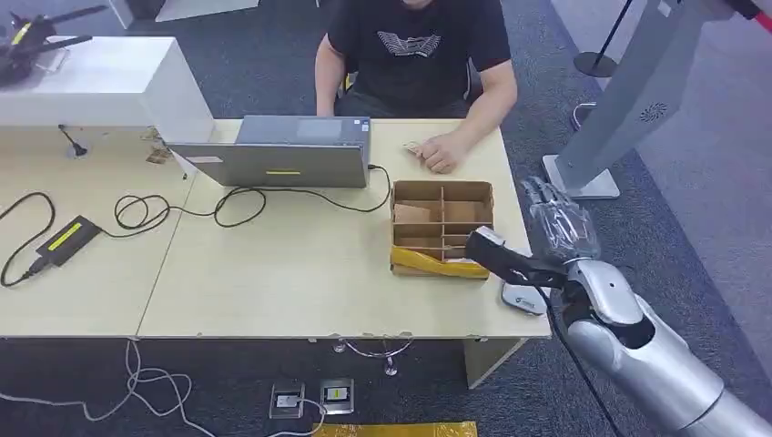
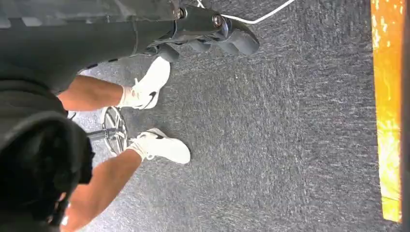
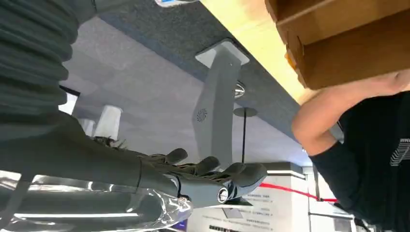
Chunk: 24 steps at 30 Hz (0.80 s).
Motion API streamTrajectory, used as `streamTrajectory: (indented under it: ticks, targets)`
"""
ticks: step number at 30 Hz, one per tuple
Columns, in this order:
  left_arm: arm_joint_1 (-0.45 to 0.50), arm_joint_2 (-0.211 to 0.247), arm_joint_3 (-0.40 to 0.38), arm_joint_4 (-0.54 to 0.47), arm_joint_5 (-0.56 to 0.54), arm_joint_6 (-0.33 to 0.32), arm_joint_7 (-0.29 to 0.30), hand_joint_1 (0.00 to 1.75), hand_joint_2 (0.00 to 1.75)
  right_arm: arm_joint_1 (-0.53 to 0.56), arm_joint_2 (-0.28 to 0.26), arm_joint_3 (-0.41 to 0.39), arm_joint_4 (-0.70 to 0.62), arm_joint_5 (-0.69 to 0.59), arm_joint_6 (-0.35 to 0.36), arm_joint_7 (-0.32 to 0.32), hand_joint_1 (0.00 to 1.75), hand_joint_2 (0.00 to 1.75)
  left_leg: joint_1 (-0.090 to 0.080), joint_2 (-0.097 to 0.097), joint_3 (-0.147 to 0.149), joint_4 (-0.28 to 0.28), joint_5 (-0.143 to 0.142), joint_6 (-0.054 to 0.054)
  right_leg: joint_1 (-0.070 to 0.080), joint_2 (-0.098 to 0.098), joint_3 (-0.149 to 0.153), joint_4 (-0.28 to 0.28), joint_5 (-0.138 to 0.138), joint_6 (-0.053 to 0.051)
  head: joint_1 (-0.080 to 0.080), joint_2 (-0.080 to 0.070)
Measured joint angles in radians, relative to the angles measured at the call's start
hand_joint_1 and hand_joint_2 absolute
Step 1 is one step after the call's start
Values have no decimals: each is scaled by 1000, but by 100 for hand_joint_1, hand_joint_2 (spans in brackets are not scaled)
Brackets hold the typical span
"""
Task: Pass the card to the sensor for recognition and then transmit it.
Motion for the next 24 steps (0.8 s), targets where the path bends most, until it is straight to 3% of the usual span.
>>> streamTrajectory:
  ticks: [11,24]
  targets:
    - [-2,-1,0,0,-15,-8,-19,0,0,23,-3,74,-5,11,-54,-35,0,175,0,0,0,0,0,0,0,0,0,0,0,0,0,0]
    - [-18,-5,0,0,-44,-23,-20,0,0,23,32,121,23,34,-87,-73,0,175,0,0,0,0,0,0,0,0,0,0,0,0,0,0]
